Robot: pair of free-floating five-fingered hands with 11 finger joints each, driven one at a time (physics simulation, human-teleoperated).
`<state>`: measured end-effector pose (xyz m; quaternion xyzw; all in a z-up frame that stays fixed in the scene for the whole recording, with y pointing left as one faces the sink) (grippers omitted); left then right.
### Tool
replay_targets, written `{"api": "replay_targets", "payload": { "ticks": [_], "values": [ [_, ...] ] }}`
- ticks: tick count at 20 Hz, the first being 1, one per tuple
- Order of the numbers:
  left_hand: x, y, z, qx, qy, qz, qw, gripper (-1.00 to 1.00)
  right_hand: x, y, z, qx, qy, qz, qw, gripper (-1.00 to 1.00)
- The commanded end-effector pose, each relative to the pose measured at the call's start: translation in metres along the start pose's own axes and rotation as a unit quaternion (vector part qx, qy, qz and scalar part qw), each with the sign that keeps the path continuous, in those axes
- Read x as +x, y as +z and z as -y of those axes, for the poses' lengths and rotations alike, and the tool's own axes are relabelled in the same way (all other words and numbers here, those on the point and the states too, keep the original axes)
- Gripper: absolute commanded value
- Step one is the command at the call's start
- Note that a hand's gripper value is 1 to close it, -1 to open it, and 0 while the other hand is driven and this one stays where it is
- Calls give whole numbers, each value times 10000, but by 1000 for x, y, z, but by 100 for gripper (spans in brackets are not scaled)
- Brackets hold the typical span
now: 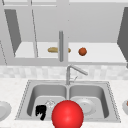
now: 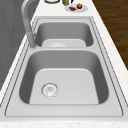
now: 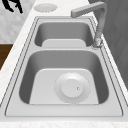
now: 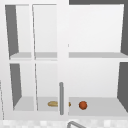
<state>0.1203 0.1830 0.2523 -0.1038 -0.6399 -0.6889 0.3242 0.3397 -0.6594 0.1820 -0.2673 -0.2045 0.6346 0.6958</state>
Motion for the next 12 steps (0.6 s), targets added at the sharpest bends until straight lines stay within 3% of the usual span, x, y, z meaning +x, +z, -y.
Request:
{"api": "replay_targets", "payload": {
  "ticks": [1, 12],
  "values": [
    [0, 0, 0, 0, 0, 0, 10000, 0, -1, 11, 5, -50, -6, 3, 10000, -100],
    [0, 0, 0, 0, 0, 0, 10000, 0, 8, 48, 33, 15, 65, -59, 10000, -100]
  ]
}}
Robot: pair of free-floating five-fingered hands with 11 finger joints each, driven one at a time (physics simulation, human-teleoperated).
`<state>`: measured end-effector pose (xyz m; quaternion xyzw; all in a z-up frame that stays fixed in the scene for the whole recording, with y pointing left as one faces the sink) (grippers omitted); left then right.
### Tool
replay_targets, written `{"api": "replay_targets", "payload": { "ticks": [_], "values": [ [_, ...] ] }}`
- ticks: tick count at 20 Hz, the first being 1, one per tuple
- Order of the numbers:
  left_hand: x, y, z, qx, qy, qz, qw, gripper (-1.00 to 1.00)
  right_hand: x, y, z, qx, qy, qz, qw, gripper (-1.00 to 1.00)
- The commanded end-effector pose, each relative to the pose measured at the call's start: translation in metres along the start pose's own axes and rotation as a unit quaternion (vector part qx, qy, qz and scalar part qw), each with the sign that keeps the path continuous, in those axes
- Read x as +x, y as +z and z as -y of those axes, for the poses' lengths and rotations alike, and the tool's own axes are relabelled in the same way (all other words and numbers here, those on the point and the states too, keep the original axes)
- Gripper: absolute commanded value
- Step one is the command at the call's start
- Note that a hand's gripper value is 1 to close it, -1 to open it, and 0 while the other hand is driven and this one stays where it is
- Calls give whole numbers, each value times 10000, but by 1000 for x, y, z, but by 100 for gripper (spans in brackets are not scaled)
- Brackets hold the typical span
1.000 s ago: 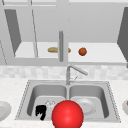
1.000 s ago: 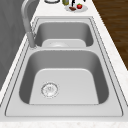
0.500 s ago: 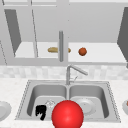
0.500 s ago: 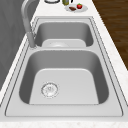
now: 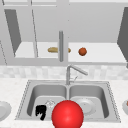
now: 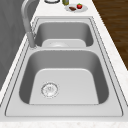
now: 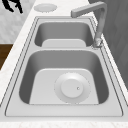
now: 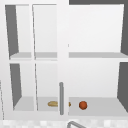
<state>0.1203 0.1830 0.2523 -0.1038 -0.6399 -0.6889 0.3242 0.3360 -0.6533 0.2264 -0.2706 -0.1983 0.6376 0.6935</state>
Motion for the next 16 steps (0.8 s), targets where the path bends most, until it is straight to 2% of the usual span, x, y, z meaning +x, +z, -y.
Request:
{"api": "replay_targets", "payload": {
  "ticks": [1, 16],
  "values": [
    [0, 0, 0, 0, 0, 0, 10000, 0, 6, 17, 11, -1, 3, -4, 10000, -100],
    [0, 0, 0, 0, 0, 0, 10000, 0, 3, 101, 81, -9, 99, -115, 9999, -100]
  ]
}}
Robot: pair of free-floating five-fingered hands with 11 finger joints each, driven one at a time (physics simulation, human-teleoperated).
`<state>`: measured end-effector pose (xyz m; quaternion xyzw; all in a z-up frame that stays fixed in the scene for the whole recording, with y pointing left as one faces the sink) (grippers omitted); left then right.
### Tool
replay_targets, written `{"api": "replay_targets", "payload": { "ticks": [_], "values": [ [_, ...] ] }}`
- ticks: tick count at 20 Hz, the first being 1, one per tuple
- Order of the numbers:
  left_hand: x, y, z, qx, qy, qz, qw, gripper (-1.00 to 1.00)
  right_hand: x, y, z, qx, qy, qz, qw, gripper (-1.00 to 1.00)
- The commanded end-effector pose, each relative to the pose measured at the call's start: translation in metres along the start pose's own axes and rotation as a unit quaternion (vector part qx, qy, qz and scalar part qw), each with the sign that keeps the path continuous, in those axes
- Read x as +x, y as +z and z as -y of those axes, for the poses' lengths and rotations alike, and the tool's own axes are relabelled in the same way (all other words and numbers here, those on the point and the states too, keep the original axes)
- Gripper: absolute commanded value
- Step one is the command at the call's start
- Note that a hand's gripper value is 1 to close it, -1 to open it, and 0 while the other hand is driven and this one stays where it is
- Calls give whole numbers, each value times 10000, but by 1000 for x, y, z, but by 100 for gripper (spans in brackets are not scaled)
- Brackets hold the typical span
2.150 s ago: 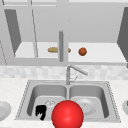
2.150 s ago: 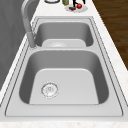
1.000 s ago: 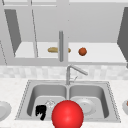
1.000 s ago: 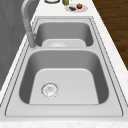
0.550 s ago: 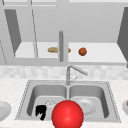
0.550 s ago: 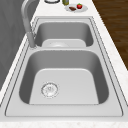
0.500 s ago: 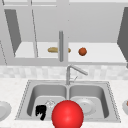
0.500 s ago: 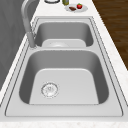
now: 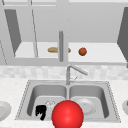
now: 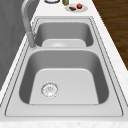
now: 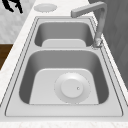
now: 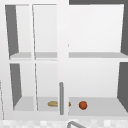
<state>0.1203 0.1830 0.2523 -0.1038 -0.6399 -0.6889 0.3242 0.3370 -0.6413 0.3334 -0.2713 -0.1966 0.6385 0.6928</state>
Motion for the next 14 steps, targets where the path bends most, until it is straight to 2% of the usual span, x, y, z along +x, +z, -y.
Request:
{"api": "replay_targets", "payload": {
  "ticks": [1, 8, 14],
  "values": [
    [0, 0, 0, 0, 0, 0, 10000, 0, -2, 22, 18, -13, 77, -97, 9999, -100],
    [0, 0, 0, 0, 0, 0, 10000, 0, -6, 52, 44, -19, 64, -85, 9999, -100],
    [0, 0, 0, 0, 0, 0, 10000, 0, -19, 60, 64, 10, 74, 2, 10000, -100]
  ]
}}
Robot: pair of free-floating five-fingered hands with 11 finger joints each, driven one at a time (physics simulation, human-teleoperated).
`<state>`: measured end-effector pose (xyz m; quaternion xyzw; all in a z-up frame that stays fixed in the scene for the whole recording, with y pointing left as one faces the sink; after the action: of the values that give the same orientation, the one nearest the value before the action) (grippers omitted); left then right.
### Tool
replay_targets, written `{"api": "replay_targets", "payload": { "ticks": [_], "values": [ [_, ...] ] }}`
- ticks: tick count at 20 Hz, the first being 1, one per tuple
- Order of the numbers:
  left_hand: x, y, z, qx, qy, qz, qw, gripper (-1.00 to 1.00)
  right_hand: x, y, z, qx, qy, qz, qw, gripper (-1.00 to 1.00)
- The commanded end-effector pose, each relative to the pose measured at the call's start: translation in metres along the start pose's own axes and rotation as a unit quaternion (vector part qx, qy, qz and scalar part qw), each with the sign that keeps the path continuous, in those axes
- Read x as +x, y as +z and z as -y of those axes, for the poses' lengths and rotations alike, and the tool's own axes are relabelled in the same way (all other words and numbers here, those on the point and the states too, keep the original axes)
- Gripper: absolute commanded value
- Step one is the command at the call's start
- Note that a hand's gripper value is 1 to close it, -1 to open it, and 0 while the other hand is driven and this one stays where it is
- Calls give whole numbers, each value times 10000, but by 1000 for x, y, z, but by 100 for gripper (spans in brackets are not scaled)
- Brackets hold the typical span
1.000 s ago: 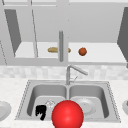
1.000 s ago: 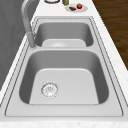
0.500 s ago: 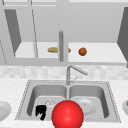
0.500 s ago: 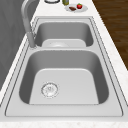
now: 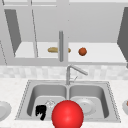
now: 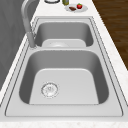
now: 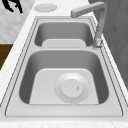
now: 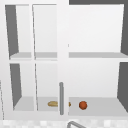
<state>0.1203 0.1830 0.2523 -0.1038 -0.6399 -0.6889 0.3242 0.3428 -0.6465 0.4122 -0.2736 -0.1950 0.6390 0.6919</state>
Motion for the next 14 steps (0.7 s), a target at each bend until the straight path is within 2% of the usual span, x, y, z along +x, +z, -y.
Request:
{"api": "replay_targets", "payload": {
  "ticks": [1, 4, 14],
  "values": [
    [0, 0, 0, 0, 0, 0, 10000, 0, -12, 3, 13, 20, 63, 47, 10000, -100],
    [0, 0, 0, 0, 0, 0, 10000, 0, -21, 1, 19, 0, 33, 81, 10000, -100],
    [0, 0, 0, 0, 0, 0, 10000, 0, -65, -37, 30, 8, -21, 281, 9996, -100]
  ]
}}
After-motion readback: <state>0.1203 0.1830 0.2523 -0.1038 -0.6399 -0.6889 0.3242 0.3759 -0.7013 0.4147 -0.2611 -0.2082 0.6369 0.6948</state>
